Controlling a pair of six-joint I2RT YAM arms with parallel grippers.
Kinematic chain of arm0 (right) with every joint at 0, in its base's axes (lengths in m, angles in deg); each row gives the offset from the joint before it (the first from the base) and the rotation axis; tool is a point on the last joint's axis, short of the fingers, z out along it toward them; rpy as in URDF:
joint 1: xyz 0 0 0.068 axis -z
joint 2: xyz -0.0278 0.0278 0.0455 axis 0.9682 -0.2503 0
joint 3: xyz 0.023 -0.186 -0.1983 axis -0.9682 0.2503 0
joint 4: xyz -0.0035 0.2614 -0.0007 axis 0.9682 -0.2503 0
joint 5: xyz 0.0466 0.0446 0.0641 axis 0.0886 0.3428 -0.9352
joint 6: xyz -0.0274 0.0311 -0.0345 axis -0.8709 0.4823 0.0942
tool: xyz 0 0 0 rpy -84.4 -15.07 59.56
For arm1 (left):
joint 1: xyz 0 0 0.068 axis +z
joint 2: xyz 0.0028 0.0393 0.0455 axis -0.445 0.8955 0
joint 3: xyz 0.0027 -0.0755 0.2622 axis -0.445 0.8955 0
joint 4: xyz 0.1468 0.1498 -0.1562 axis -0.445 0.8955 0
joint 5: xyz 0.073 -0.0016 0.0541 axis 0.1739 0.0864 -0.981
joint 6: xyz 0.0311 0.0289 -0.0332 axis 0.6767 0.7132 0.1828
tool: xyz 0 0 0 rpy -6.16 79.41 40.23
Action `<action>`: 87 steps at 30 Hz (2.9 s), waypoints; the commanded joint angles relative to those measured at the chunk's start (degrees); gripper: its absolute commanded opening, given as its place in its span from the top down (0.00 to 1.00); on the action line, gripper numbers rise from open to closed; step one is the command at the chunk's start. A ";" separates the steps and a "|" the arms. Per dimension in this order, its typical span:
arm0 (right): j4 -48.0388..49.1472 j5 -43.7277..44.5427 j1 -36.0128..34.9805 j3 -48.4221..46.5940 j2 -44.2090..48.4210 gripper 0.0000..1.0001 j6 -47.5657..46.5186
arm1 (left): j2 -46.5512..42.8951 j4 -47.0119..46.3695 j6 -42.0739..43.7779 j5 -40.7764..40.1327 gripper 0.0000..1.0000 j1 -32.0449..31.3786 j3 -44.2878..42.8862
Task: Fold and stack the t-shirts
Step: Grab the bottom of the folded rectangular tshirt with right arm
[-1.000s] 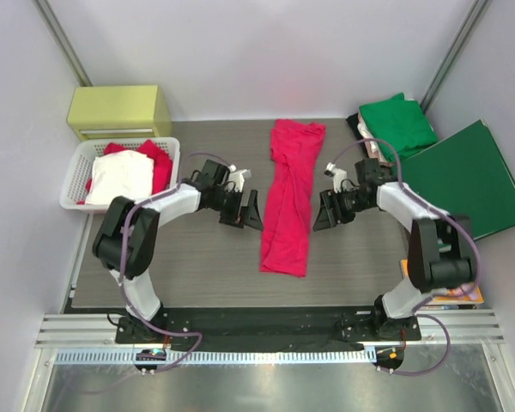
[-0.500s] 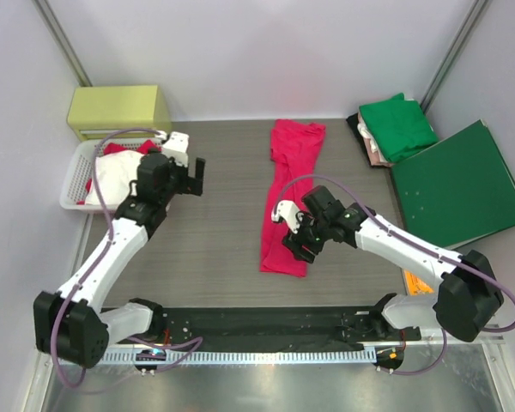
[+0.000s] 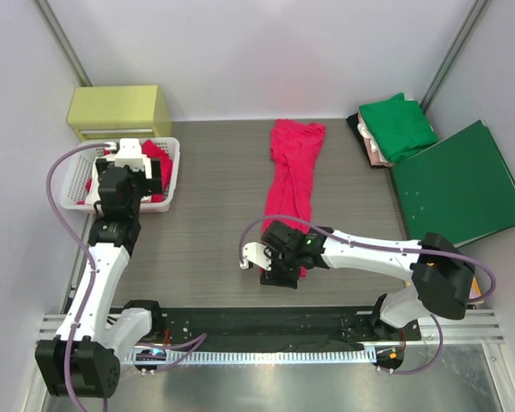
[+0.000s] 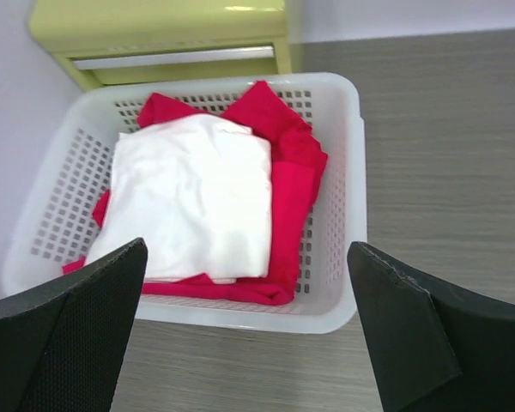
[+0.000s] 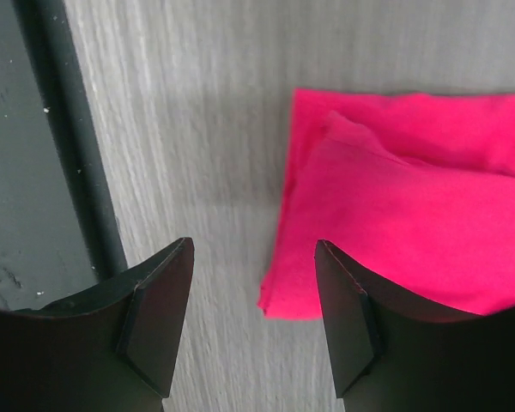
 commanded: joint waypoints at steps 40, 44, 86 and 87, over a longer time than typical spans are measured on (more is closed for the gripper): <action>17.92 4.30 6.33 5.58 -9.87 0.23 -4.49 | -3.10 -1.10 -0.93 4.81 0.00 5.09 0.93; 18.27 3.86 6.69 5.32 -10.93 0.28 -4.14 | -3.37 -1.02 -0.67 4.63 0.00 5.09 0.84; 1.66 -1.24 -2.37 -3.73 1.37 0.99 -3.70 | -1.96 -1.63 -0.75 6.30 0.00 5.27 2.60; 1.66 -0.89 -2.28 -3.99 1.55 0.99 -4.39 | -1.79 -1.63 -0.84 6.30 0.00 5.18 2.51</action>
